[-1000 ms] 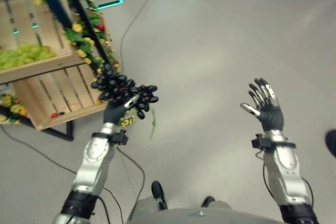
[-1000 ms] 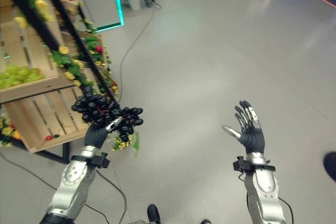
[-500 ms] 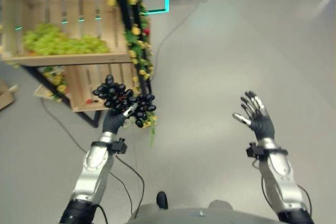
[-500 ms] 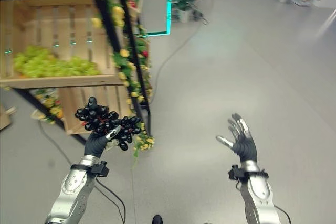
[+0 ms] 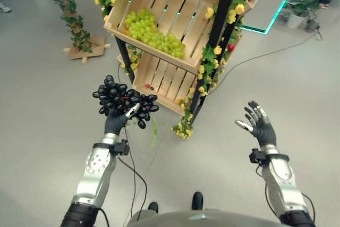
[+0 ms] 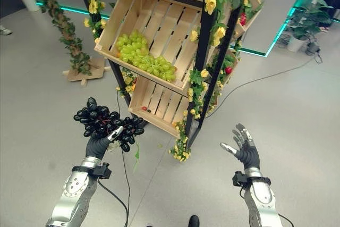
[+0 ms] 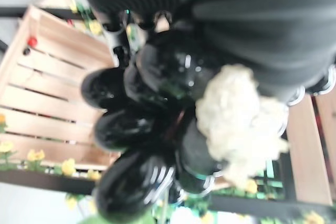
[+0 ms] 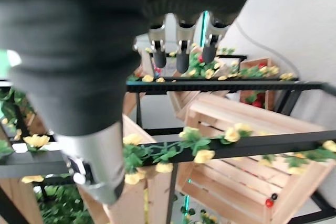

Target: Pick up the fruits from the basket on one side to the basket on the other side

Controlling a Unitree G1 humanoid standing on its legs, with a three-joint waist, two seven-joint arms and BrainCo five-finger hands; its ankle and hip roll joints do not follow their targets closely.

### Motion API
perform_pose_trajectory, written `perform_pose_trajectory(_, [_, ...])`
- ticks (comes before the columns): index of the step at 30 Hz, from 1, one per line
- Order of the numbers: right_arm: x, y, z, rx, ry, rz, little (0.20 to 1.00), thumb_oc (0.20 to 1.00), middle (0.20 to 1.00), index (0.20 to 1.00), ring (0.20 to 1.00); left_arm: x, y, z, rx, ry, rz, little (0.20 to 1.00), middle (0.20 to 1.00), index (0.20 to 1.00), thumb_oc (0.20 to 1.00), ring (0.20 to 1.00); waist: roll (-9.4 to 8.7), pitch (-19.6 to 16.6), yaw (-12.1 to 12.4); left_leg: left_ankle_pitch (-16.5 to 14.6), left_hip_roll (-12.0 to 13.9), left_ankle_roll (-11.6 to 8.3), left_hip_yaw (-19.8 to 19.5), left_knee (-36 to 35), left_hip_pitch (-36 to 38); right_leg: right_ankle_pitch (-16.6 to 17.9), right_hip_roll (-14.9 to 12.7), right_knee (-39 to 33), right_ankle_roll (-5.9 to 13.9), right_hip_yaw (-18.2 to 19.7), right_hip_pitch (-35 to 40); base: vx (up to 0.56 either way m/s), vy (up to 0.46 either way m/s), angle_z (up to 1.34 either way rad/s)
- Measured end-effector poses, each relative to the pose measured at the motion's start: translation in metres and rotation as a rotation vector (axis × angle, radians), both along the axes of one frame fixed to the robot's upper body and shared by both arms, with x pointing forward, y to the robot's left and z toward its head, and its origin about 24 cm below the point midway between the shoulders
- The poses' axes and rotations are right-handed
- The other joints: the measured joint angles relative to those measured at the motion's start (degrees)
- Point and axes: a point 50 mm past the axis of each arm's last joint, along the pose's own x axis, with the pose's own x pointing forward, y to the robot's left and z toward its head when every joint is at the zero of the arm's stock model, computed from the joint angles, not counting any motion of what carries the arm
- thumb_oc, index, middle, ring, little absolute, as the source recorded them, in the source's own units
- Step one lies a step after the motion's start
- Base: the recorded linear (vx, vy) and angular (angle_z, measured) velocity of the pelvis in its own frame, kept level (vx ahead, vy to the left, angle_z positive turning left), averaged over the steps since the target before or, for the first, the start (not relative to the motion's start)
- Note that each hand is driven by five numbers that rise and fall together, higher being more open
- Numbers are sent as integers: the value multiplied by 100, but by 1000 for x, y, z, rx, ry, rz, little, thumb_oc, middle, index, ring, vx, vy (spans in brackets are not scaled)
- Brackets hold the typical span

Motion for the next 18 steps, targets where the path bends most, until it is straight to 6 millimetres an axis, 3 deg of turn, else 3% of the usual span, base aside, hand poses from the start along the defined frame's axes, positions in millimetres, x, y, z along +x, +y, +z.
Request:
perform_pose_trajectory(3, [-4, -6, -2, 1, 9, -42, 1000, 1000, 1000, 1000, 1000, 1, -6, 0, -5, 0, -29, 200, 200, 200, 200, 200, 38, -2, -191, 131, 64, -43, 168, -57, -119, -120, -56, -1, 9, -455, 151, 5, -27, 79])
perform_pose_trajectory(7, [-9, -7, -6, 3, 27, -56, 1000, 1000, 1000, 1000, 1000, 1, -8, 3, -7, -14, -32, 200, 200, 200, 200, 200, 68, -9, -154, 223, 47, -36, 322, -61, -162, -164, -96, -1, 69, -565, 160, -7, -4, 25])
perform_pose_trajectory(13, [-9, -6, -6, 5, 25, -54, 1000, 1000, 1000, 1000, 1000, 0, -9, 8, -11, -34, -38, 200, 200, 200, 200, 200, 70, -12, -158, 242, 34, -2, 607, -171, -5, -151, -130, 0, 72, -489, 214, 79, 31, -7])
perform_pose_trajectory(18, [-9, -7, -6, 2, 27, -54, 1000, 1000, 1000, 1000, 1000, 3, -15, 24, -13, -94, -63, 200, 200, 200, 200, 200, 65, -19, -186, 249, 52, 8, 764, -276, 129, -149, -112, 1, 75, -343, 220, 68, 42, -15])
